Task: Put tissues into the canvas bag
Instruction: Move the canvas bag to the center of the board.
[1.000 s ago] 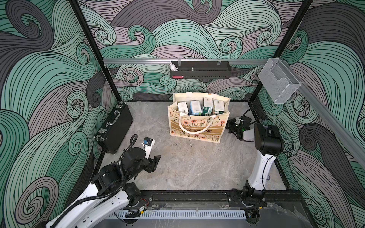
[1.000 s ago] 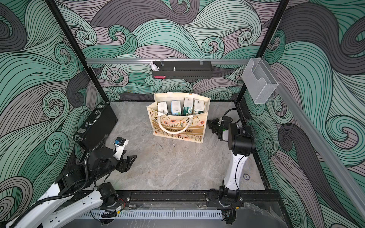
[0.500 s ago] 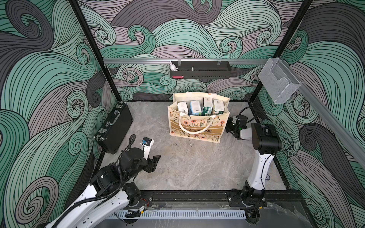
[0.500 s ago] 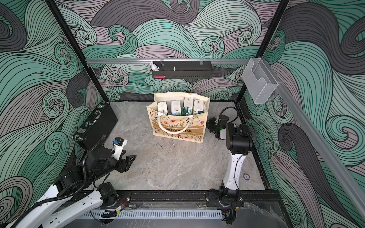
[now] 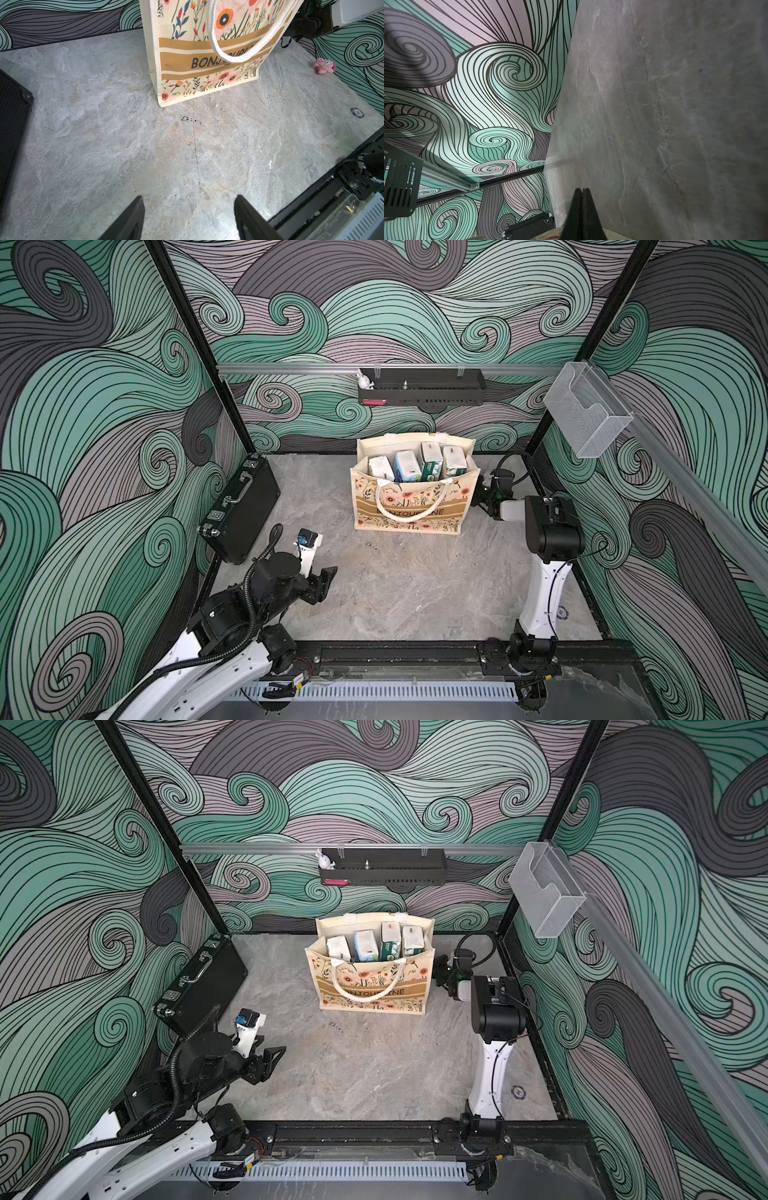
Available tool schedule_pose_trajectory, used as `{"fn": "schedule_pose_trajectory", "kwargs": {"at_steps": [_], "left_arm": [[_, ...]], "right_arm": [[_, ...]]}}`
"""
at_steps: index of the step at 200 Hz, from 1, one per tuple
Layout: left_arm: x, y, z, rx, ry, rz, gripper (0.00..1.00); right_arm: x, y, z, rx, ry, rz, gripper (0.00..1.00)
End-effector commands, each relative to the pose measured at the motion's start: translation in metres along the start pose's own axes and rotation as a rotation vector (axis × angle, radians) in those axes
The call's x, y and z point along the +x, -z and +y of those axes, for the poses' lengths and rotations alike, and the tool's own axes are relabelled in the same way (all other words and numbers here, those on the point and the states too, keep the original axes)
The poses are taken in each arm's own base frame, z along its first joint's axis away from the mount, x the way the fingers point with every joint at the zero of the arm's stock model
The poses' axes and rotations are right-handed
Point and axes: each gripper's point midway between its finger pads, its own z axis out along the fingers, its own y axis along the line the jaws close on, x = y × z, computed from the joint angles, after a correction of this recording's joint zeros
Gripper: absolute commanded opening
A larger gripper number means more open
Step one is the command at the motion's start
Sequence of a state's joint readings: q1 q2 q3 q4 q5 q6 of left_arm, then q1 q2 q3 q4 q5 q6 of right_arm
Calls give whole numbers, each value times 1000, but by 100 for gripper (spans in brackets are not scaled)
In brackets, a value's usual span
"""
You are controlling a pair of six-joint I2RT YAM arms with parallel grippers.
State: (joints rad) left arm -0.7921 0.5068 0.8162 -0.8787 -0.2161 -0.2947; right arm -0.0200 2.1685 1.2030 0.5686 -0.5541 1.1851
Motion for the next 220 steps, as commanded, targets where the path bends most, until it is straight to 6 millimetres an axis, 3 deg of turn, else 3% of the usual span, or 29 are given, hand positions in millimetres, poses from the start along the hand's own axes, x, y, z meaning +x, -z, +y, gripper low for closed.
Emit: {"fn": "schedule_pose_trajectory", "kwargs": {"at_steps": [1, 69, 99, 122, 148, 161, 202, 220], "left_arm": [[-6, 5, 1, -4, -4, -14, 70], [-5, 3, 2, -11, -3, -7, 70], [-5, 2, 1, -9, -6, 2, 70], [-5, 0, 0, -9, -10, 8, 72], [-3, -3, -4, 7, -17, 25, 87], [-2, -5, -4, 5, -17, 39, 98], [-1, -9, -2, -20, 0, 65, 99], [0, -10, -1, -30, 7, 75, 99]], "right_arm": [[19, -15, 5, -5, 7, 54, 0], [35, -27, 12, -33, -9, 85, 0], [23, -21, 15, -42, -2, 73, 0], [3, 7, 24, -34, 32, 24, 0], [-7, 52, 39, -5, 124, -25, 0], [-4, 76, 46, 17, 179, -44, 0], [21, 151, 51, 160, 444, -119, 0], [30, 182, 48, 207, 532, -170, 6]]}}
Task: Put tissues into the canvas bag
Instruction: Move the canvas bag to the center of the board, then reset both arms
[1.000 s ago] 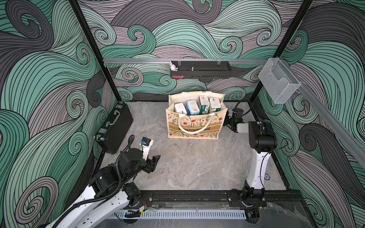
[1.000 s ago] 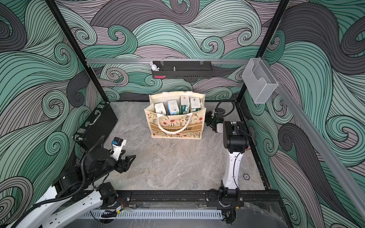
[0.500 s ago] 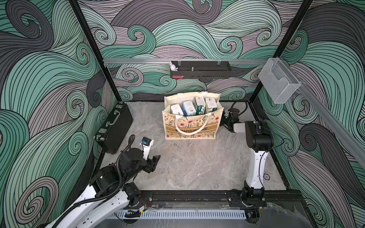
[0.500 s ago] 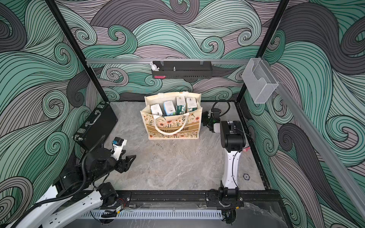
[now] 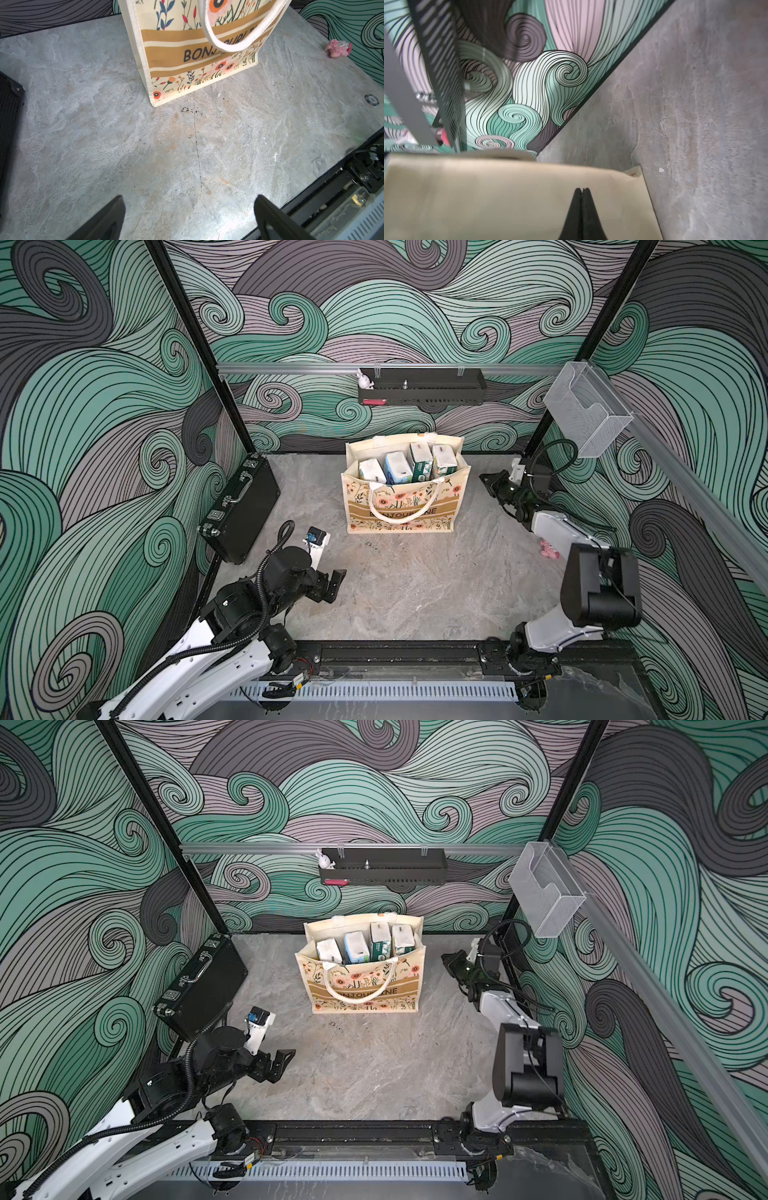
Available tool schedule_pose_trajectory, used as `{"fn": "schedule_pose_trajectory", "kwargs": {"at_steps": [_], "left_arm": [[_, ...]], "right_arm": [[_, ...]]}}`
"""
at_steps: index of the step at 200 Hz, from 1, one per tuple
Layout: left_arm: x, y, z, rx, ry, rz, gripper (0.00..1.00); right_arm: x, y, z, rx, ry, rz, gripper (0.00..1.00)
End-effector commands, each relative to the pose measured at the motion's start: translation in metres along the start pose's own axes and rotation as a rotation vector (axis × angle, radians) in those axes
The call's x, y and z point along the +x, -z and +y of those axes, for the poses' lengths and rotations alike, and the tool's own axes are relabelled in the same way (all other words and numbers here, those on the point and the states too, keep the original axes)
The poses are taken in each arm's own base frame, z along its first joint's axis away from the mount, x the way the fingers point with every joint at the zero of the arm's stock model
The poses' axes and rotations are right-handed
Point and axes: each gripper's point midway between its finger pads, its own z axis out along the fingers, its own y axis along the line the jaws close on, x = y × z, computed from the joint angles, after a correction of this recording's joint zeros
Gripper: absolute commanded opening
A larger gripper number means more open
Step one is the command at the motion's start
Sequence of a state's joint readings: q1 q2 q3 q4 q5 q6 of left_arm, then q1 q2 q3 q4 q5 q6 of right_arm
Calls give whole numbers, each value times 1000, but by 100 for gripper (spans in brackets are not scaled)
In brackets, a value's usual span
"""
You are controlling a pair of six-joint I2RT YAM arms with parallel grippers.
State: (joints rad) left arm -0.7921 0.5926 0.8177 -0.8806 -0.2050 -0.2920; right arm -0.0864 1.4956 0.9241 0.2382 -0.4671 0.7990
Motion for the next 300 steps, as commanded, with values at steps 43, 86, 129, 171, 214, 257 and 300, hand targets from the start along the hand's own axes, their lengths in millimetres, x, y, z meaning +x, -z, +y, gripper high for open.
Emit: {"fn": "schedule_pose_trajectory", "kwargs": {"at_steps": [43, 86, 129, 171, 214, 257, 300], "left_arm": [[-7, 7, 7, -42, 68, -1, 99], [-12, -5, 3, -47, 99, 21, 99], [-65, -11, -21, 90, 195, -245, 99], [-97, -21, -19, 103, 198, -537, 97], [-99, -38, 29, -231, 114, -600, 99], [-94, -45, 53, -319, 104, -600, 99], [-68, -50, 106, -470, 364, -654, 99]], "right_arm": [[46, 90, -33, 197, 253, -68, 100], [58, 144, -46, 274, 399, -209, 100], [50, 184, -69, 314, 384, -533, 100], [57, 183, -62, 292, 495, -512, 100], [62, 169, -60, 263, 533, -463, 100], [62, 163, -72, 325, 610, -467, 100], [64, 132, -74, 328, 772, -420, 100]]}}
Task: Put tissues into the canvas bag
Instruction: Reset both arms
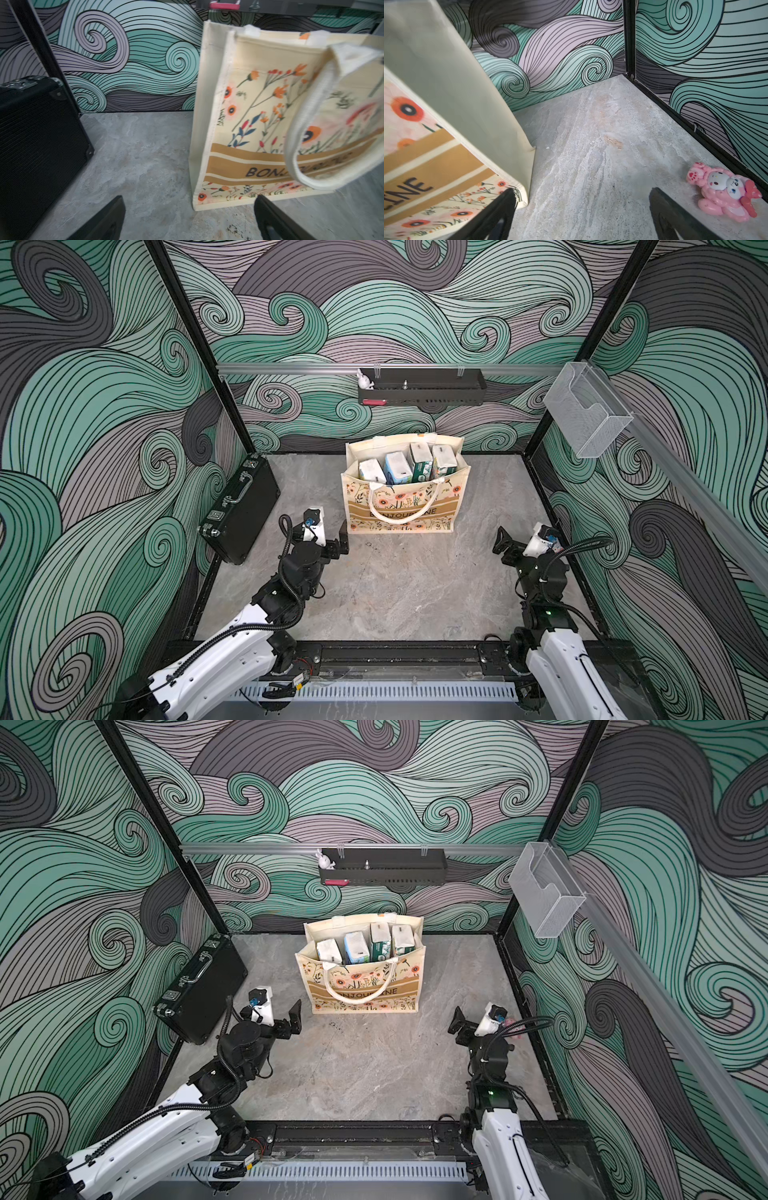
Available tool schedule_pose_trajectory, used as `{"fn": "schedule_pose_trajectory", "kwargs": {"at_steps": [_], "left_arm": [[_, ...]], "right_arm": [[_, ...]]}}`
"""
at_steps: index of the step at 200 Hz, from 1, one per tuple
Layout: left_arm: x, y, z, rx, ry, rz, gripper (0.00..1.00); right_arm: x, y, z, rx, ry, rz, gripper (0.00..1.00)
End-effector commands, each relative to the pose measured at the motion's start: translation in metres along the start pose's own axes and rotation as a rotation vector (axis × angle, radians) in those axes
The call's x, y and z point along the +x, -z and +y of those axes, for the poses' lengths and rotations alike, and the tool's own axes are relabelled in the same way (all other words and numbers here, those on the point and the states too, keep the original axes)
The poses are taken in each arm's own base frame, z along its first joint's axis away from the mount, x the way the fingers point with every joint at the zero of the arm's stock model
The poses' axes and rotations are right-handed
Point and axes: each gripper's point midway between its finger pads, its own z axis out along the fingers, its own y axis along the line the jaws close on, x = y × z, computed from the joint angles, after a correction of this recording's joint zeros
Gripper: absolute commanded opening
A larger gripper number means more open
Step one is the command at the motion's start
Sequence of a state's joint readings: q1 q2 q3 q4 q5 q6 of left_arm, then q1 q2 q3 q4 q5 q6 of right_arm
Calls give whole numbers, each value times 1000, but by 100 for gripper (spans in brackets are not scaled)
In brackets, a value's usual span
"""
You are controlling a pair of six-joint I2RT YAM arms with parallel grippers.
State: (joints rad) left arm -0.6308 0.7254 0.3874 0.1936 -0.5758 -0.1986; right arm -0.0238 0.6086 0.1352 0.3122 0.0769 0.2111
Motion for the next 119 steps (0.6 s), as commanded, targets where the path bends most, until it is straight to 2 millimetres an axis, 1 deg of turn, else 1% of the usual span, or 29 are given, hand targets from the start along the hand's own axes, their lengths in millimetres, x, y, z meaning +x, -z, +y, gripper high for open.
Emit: {"fn": "schedule_pose_trajectory", "kwargs": {"at_steps": [1, 9, 20, 39, 58, 75, 83, 100, 119], "left_arm": [[-8, -2, 33, -134, 177, -78, 99], [-6, -3, 40, -155, 206, -94, 99], [-10, -3, 49, -177, 203, -120, 99], [-15, -7, 63, -223, 151, -110, 99], [-17, -11, 77, -266, 155, -95, 99], [-18, -15, 83, -286, 156, -93, 99], [-18, -17, 84, -291, 149, -91, 99], [-18, -21, 87, -299, 123, -85, 99], [-16, -23, 93, -320, 102, -76, 99]], "right_arm": [[-15, -12, 12, -30, 133, -66, 100], [-16, -17, 18, -41, 160, -73, 100], [-18, -25, 21, -36, 179, -80, 100], [-20, -40, 23, -7, 223, -67, 100], [-13, -56, 20, 21, 230, -50, 100], [0, -67, 17, 32, 223, -22, 100], [-2, -71, 16, 41, 216, -43, 100], [0, -76, 16, 49, 236, -21, 100], [7, -82, 18, 33, 254, -30, 100]]}}
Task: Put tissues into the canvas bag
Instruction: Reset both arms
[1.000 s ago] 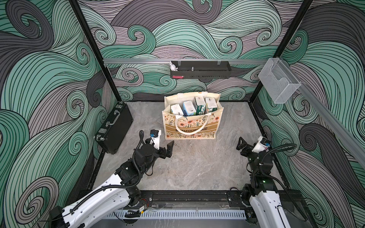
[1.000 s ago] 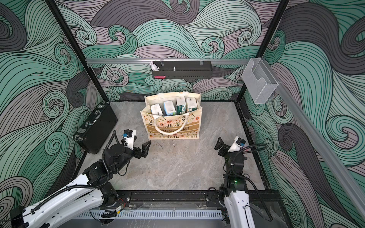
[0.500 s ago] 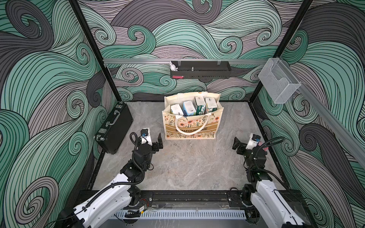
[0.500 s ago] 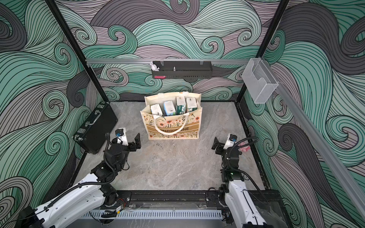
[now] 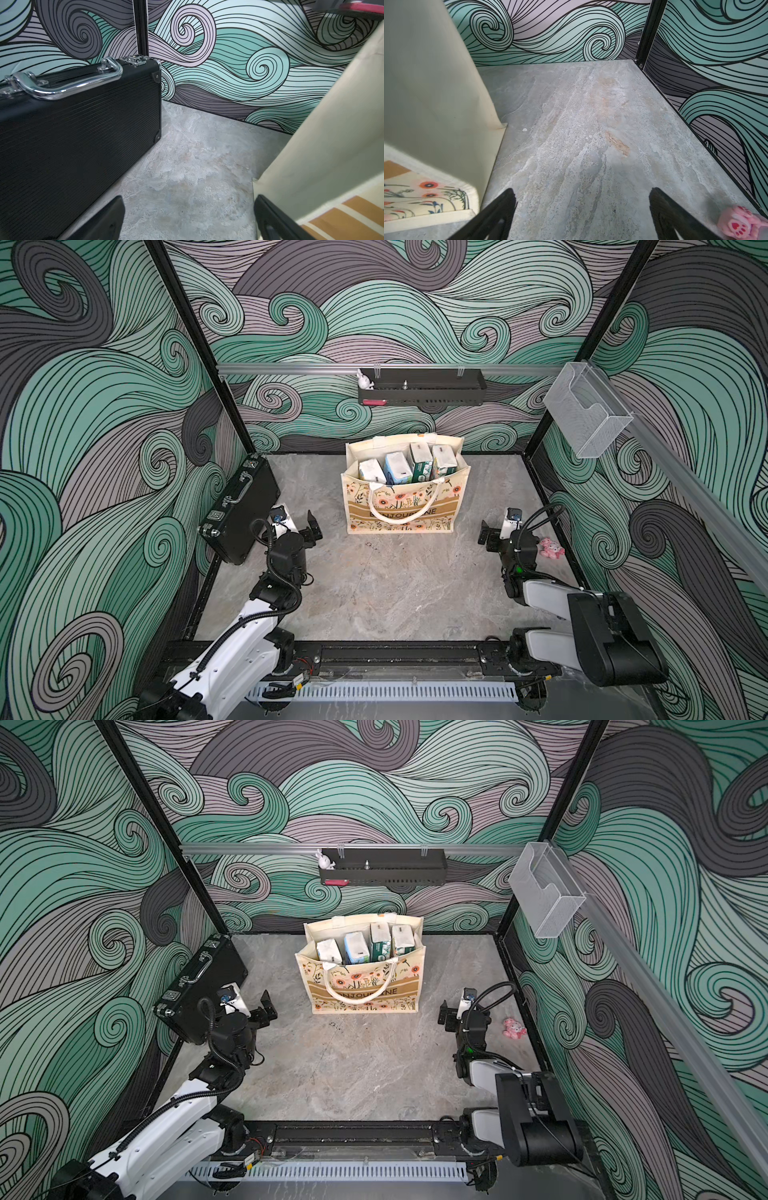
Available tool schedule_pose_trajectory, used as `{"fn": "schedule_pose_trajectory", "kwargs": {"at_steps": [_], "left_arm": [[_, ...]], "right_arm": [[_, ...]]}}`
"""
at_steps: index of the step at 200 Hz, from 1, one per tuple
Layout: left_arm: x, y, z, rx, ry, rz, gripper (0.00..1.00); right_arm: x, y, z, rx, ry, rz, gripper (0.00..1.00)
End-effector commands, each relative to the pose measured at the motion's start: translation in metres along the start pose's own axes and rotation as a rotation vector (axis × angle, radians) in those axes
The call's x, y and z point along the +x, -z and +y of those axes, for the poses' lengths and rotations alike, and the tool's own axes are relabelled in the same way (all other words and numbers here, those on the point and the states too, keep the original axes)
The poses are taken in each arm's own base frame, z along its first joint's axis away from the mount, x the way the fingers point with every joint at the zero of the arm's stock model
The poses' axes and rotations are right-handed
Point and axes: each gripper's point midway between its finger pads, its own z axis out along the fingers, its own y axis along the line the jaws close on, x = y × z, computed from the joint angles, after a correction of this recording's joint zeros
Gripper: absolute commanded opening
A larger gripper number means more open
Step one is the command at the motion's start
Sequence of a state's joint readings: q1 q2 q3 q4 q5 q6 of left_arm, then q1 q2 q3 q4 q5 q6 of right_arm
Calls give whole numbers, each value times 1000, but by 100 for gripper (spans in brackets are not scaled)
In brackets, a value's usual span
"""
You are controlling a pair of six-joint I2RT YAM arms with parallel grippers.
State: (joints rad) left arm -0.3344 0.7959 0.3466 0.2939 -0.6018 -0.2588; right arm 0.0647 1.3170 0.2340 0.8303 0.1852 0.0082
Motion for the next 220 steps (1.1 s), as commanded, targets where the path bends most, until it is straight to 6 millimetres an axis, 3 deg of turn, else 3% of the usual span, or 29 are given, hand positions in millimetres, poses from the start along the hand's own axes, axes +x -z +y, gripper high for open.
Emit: {"fn": "schedule_pose_trajectory", "kwargs": {"at_steps": [1, 25, 38, 50, 70, 83, 125, 138, 158, 169, 180, 203, 220], "left_arm": [[-21, -4, -1, 0, 0, -51, 99], [-16, -10, 8, -33, -34, -45, 99], [-10, -17, 16, -62, -67, -31, 99], [0, -25, 25, -94, -92, -8, 99], [17, -39, 36, -125, -143, 38, 99], [24, -47, 35, -111, -173, 49, 99], [56, -67, 38, -63, -227, 130, 99], [53, -75, 38, -22, -201, 105, 99], [63, -91, 26, 91, -162, 138, 99], [85, -102, 16, 145, -196, 197, 99], [93, -114, 2, 220, -241, 219, 99], [95, -119, 21, 117, -186, 290, 99], [95, -119, 21, 120, -182, 297, 99]], "right_arm": [[-27, -6, 0, 14, 13, -115, 100], [-12, -14, 0, 24, 7, -131, 100], [-15, -18, -2, 39, 4, -160, 100], [-15, -22, -2, 42, 0, -110, 100], [-9, -45, 4, 32, 23, 11, 100], [-9, -37, 1, 27, 15, -6, 100], [-8, -43, 5, 5, 19, 12, 100], [-8, -43, 5, 2, 19, 26, 100], [-8, -43, 4, 4, 18, 20, 100], [-8, -43, 5, 1, 18, 19, 100], [-9, -43, 5, 3, 18, 19, 100], [-8, -43, 5, 2, 18, 21, 100], [-8, -43, 5, 2, 18, 22, 100]]}}
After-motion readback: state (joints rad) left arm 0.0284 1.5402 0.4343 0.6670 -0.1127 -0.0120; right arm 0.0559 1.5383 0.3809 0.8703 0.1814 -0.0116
